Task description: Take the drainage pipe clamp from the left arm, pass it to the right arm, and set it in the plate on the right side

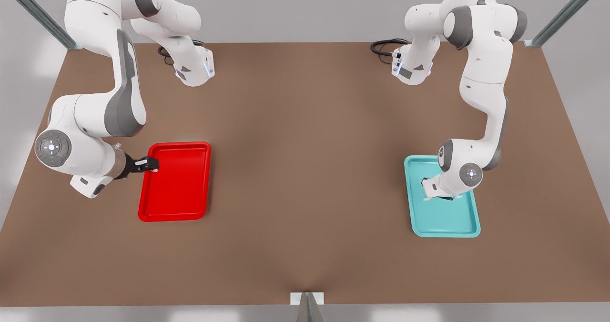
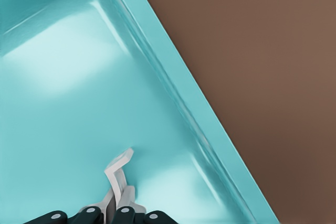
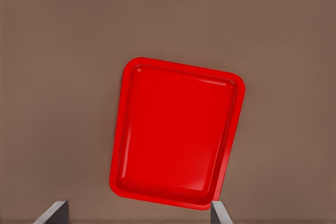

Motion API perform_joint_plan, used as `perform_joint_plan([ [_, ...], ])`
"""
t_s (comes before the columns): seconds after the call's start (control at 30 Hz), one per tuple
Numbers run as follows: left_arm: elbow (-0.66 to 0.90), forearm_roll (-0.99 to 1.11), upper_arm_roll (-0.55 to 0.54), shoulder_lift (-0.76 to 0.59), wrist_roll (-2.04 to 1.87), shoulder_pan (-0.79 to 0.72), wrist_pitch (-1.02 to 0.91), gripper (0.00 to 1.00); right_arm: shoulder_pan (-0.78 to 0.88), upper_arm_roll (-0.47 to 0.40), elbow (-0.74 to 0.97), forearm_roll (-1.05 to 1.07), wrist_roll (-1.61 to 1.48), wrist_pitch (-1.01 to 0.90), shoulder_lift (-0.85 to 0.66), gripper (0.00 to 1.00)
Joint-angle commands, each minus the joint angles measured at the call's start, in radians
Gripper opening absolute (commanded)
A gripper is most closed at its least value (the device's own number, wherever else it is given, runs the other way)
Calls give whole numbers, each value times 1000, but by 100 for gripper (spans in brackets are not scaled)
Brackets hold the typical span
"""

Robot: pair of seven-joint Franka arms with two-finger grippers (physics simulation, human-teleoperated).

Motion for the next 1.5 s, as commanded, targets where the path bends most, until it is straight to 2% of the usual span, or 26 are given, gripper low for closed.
perform_joint_plan([
  [0.0,0,-4,0,-2,26,0,-4,21,0,0,0,1,-3,-1,-1,100],
  [0.17,46,8,-2,-82,-301,-3,-148,21,0,0,0,1,-3,-3,-1,100],
  [0.3,68,-4,-5,-174,-746,-135,-251,21,0,0,-1,1,-3,-4,-1,100],
  [0.43,313,-39,-17,-134,-1207,-297,-517,21,0,3,0,1,-3,-3,0,100],
  [0.5,615,-70,-46,4,-1384,-328,-725,21,0,3,0,1,-3,-3,0,100],
  [0.6,821,-69,-153,163,-1636,-343,-717,21,0,3,0,1,-3,-3,0,100],
  [0.63,844,-67,-157,180,-1744,-368,-706,21,0,3,0,1,-3,-3,0,100],
  [0.87,893,-67,-189,210,-2884,-512,-489,21,0,3,0,1,-3,-3,0,100],
  [0.97,901,-60,-172,236,-3196,-547,-346,21,0,3,0,1,-3,-3,2,100],
  [1.07,901,-60,-172,237,-3248,-549,-346,21,0,3,4,1,-3,0,2,100],
  [1.13,901,-61,-172,245,-3259,-551,-346,21,69,11,39,18,15,25,34,100],
  [1.2,901,-67,-175,254,-3314,-552,-350,21,153,11,70,117,17,151,117,100],
  [1.33,895,-69,-175,262,-3315,-549,-450,21,262,11,56,117,17,353,189,100],
  [1.47,898,-78,-184,268,-3305,-551,-433,21,350,11,-87,126,18,510,137,100],
])
